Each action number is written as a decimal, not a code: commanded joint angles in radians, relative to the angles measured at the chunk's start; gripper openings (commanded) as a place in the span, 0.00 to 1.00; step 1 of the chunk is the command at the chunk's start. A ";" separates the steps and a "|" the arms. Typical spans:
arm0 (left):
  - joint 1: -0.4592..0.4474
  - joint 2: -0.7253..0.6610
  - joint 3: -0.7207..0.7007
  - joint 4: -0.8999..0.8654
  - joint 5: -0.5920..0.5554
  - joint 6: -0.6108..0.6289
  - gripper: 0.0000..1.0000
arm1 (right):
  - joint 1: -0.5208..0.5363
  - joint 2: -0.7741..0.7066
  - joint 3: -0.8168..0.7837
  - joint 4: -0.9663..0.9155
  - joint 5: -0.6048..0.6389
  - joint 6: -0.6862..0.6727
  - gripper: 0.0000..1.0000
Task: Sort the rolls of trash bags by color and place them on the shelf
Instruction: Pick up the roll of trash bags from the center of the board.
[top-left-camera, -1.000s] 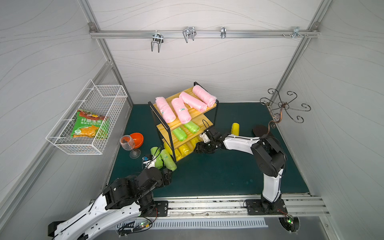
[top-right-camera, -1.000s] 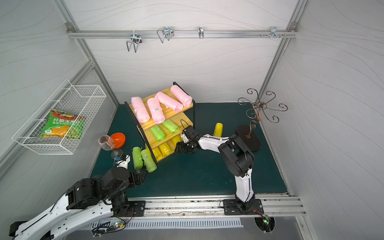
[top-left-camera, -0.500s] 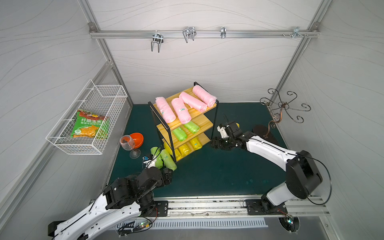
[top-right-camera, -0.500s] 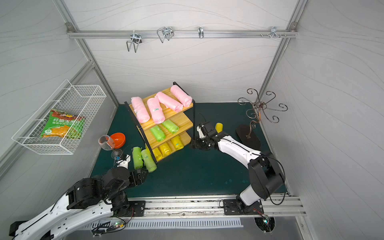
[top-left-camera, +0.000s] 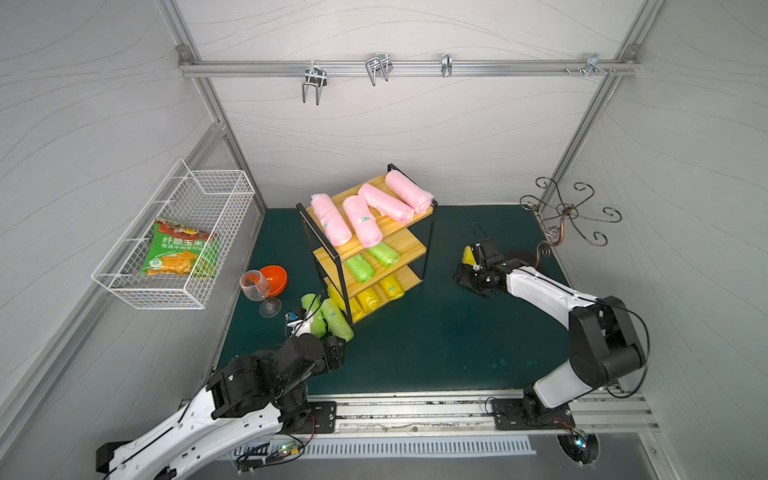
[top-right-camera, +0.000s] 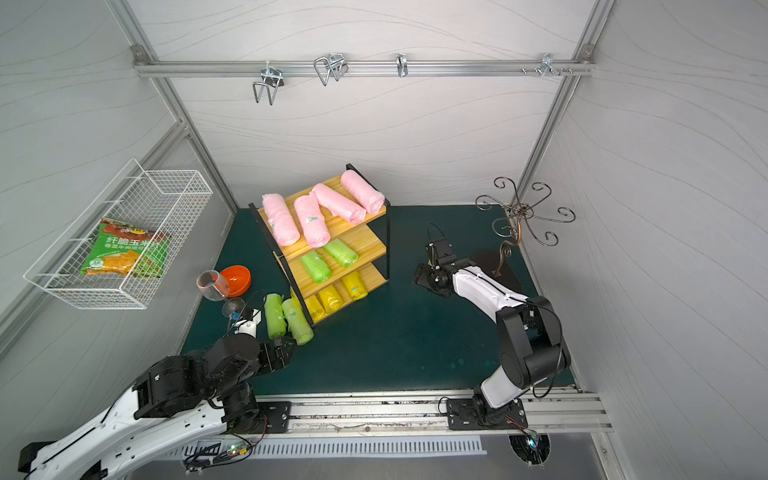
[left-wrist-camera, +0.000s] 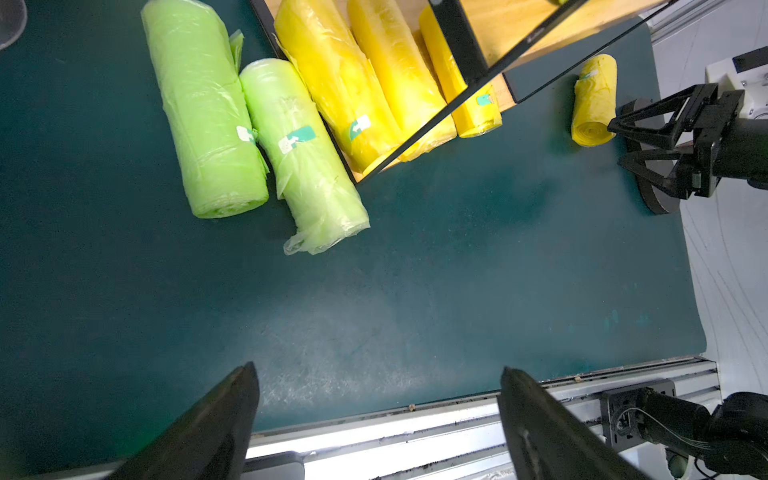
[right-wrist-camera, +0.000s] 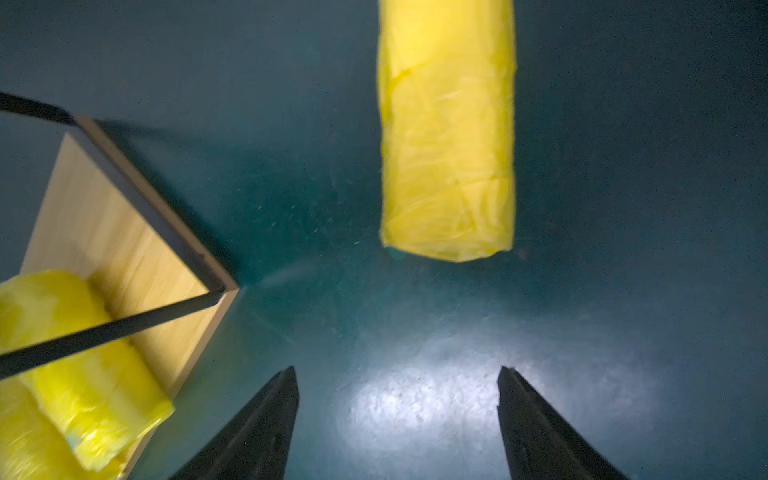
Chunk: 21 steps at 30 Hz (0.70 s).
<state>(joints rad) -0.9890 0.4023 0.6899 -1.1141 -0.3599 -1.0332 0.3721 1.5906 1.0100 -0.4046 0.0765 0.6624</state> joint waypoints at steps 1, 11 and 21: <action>0.005 -0.031 0.035 -0.012 -0.024 -0.011 0.95 | -0.037 0.007 0.048 -0.030 0.080 -0.028 0.79; 0.006 -0.020 0.026 -0.002 -0.016 -0.031 0.95 | -0.087 0.140 0.122 0.007 0.037 -0.093 0.79; 0.006 -0.016 0.027 -0.022 -0.031 -0.049 0.94 | -0.109 0.273 0.215 -0.002 0.030 -0.101 0.76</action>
<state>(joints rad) -0.9890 0.3805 0.6899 -1.1484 -0.3664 -1.0695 0.2722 1.8404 1.1988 -0.4000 0.1043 0.5728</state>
